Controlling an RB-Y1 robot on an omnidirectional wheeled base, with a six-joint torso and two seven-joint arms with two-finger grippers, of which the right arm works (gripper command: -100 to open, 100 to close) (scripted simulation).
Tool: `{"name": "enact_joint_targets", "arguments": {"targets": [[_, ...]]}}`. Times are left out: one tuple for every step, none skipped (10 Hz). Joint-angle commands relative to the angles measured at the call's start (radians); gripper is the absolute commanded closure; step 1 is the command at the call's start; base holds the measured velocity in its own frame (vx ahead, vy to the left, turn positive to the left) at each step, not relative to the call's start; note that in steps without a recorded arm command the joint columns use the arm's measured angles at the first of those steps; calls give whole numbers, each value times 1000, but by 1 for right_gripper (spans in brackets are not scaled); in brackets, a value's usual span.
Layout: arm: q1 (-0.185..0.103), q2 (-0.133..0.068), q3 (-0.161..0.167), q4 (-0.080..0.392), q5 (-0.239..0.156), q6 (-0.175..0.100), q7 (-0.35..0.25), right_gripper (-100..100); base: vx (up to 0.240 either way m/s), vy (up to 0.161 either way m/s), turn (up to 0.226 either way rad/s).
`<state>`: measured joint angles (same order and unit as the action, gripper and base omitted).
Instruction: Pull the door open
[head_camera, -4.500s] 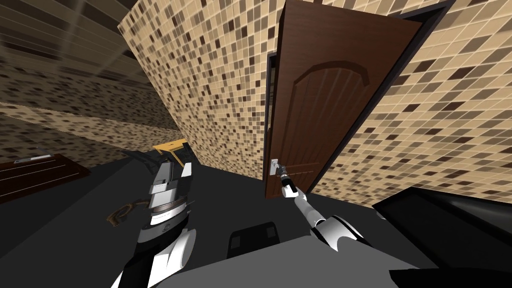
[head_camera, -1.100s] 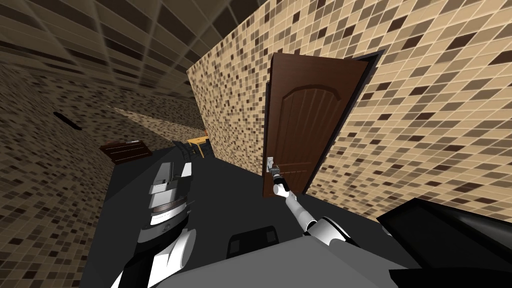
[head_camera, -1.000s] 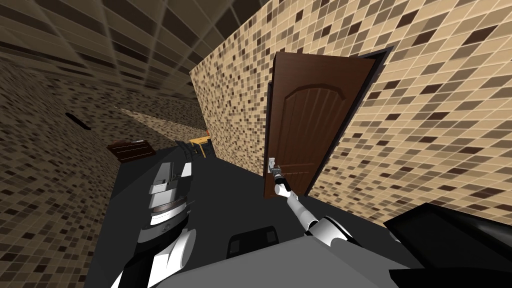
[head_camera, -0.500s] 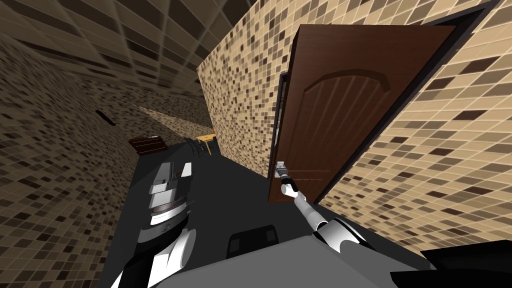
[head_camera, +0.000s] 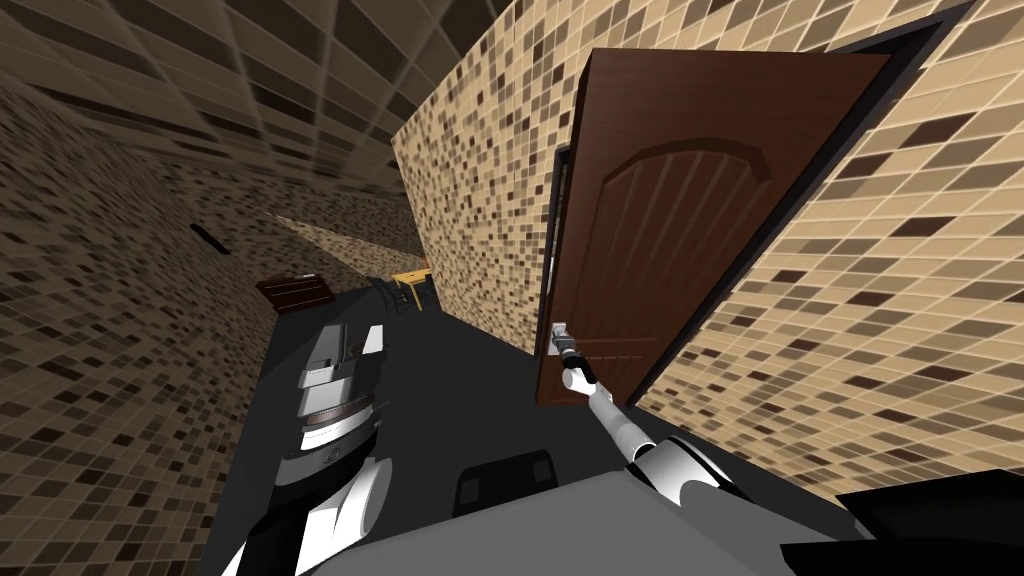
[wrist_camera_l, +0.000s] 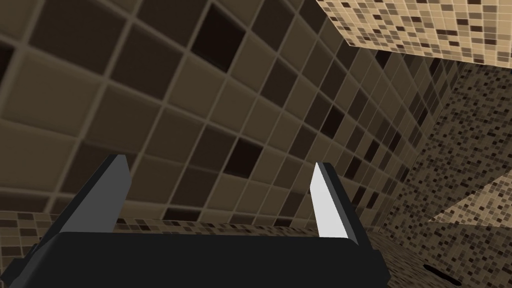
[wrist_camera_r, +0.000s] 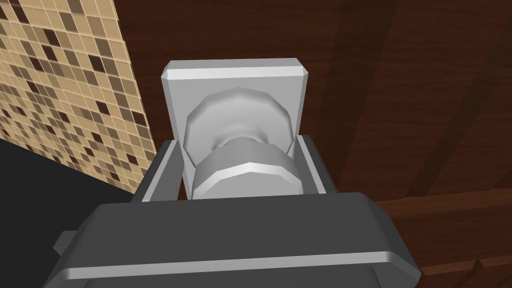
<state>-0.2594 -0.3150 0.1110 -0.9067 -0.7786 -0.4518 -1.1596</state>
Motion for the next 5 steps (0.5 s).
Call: {"name": "enact_joint_targets", "arguments": {"targets": [[0, 3, 1, -1, 0, -1, -1, 100, 0, 0, 0], [6, -15, 16, -7, -1, -1, -22, 100, -99, -56, 137], [10, -24, 26, -11, -2, -2, -35, 100, -168, -113, 175], [14, -35, 37, -16, -2, -3, -50, 100, -205, -121, 164], [19, -47, 49, -22, -3, -4, -67, 100, -201, -101, 182]]}}
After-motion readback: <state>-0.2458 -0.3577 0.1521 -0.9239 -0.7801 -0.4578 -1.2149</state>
